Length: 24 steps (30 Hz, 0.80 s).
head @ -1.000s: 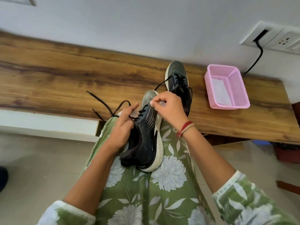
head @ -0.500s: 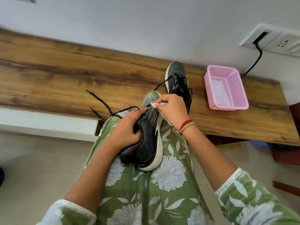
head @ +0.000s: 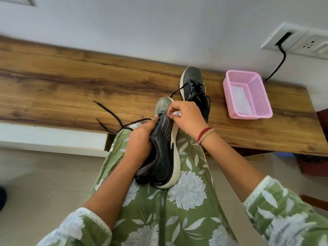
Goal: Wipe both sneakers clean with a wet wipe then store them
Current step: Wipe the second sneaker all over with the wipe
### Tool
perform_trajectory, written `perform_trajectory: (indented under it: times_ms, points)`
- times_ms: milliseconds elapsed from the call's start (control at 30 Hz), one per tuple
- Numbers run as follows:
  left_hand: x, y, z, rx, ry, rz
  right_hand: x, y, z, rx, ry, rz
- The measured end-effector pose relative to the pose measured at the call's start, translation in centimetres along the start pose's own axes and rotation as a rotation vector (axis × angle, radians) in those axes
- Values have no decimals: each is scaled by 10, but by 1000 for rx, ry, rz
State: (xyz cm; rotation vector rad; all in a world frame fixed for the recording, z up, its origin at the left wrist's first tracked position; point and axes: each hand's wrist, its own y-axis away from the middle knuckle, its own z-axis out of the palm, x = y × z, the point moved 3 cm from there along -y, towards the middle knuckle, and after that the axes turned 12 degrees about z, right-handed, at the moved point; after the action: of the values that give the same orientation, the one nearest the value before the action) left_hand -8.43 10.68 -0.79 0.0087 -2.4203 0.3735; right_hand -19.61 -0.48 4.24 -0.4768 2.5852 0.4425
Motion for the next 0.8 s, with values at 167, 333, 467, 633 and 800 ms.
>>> perform_trajectory:
  times_ms: [167, 333, 467, 633, 800]
  points:
    - [-1, 0, -1, 43, 58, -6, 12, 27, 3, -40, -270, -19]
    - [3, -1, -1, 46, 80, 1, 24, 18, 1, 189, -355, 54]
    - [1, 0, -1, 77, 69, -13, 11, 17, 9, 131, -305, -2]
    - [-1, -1, 1, 82, 88, 24, 1, 41, 13, 50, -275, -141]
    - [-1, 0, 0, 118, 92, 25, -4, 14, 4, 173, -89, -135]
